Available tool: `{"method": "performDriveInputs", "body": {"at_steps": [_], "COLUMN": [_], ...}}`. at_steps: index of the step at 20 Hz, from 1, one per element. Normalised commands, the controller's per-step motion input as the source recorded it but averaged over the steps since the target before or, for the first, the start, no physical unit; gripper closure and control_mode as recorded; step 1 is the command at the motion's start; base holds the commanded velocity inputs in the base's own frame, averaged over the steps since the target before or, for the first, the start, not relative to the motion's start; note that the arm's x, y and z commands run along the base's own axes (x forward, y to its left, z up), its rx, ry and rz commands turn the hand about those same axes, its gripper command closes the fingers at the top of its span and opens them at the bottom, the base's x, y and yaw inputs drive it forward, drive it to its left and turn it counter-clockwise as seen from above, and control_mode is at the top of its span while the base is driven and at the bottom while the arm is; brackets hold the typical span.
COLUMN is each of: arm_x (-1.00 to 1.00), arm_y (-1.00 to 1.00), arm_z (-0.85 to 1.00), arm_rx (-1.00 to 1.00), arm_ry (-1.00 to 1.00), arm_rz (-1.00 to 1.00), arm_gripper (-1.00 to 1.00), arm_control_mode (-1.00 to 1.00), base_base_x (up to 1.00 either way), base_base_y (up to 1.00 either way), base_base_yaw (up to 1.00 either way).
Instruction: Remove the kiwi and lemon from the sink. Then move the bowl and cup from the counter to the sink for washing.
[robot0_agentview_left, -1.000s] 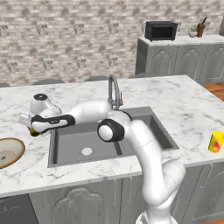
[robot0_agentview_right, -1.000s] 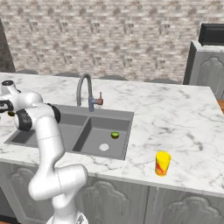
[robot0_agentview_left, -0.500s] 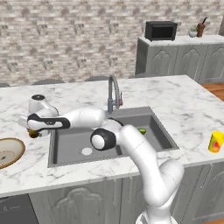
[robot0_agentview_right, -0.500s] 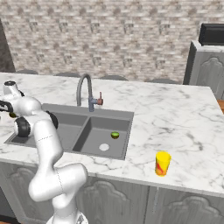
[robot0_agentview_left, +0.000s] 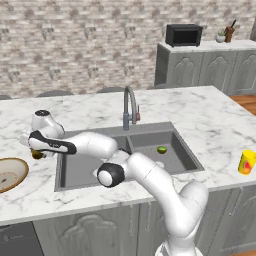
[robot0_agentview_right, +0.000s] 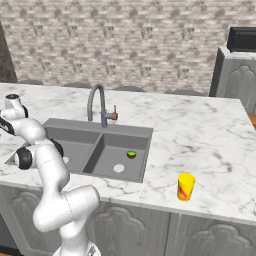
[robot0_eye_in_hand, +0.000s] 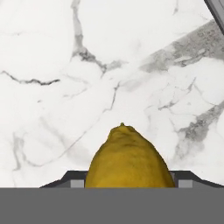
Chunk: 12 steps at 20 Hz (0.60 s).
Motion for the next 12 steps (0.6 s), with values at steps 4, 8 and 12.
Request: {"method": "performDriveInputs", "body": {"at_steps": [4, 8, 12], "arm_x": [0.19, 0.17, 0.13], "arm_y": [0.14, 0.14, 0.15], "arm_z": [-0.11, -0.12, -0.14], "arm_rx": [-0.04, -0.05, -0.07], "arm_ry": [0.06, 0.07, 0.11], "arm_rz": [-0.02, -0.02, -0.02], "arm_gripper": [1.00, 1.00, -1.00], "arm_control_mode": [-1.00, -1.00, -1.00], "base_base_x": [0.00, 0.00, 0.00], "base_base_y": [0.00, 0.00, 0.00], "base_base_yaw": [0.00, 0.00, 0.00]}}
